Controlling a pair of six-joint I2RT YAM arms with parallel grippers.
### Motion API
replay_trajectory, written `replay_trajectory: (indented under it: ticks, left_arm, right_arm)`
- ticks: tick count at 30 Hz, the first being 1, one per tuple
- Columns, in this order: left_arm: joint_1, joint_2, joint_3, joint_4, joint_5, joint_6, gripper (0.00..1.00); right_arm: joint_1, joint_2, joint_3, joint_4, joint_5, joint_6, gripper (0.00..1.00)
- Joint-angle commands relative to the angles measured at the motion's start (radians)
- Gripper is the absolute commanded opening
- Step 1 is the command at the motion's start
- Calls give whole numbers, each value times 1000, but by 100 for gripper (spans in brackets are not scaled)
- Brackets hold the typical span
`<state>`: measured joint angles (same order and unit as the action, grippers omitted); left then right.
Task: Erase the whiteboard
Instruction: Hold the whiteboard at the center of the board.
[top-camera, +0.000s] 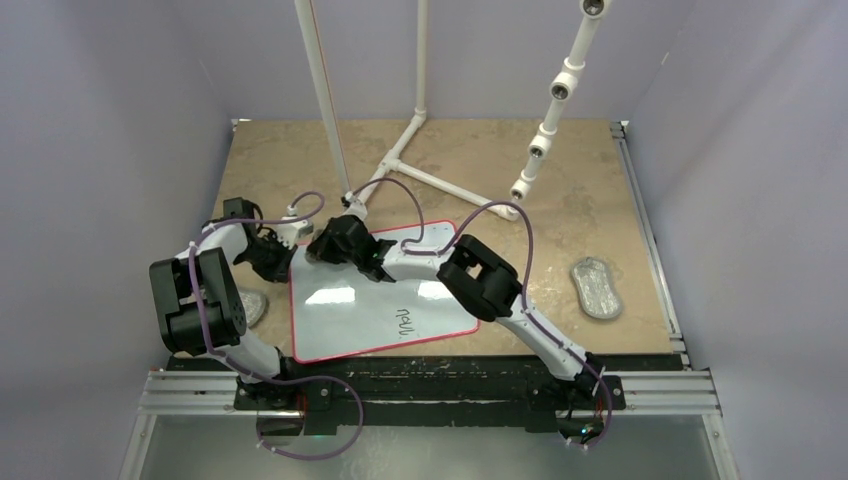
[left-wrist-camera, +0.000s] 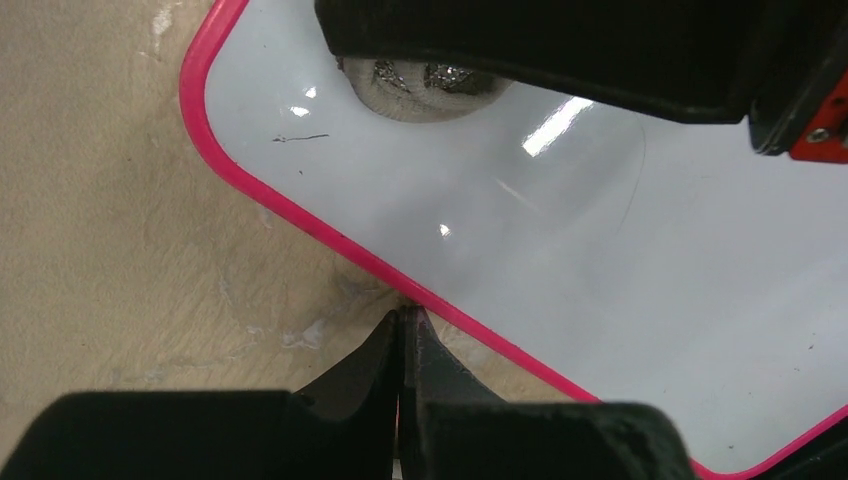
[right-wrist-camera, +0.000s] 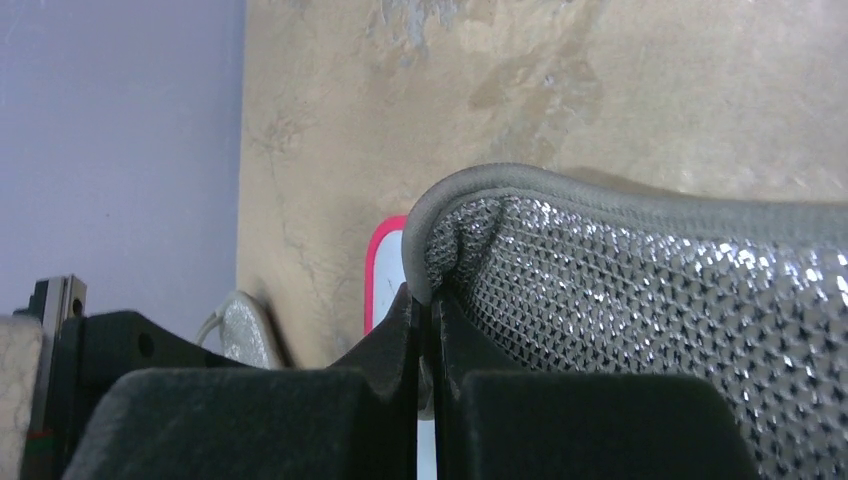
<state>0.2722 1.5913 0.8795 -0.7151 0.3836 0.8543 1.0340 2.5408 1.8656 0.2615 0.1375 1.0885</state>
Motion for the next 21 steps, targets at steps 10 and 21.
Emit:
replay_trajectory:
  ticks: [10, 21]
  left_arm:
    - [-43, 7, 20, -101, 159, -96, 3]
    - [-150, -45, -1, -76, 103, -122, 16]
  right_arm:
    - [-14, -387, -573, -163, 144, -61, 0]
    - [-14, -750, -981, -328, 20, -140, 0]
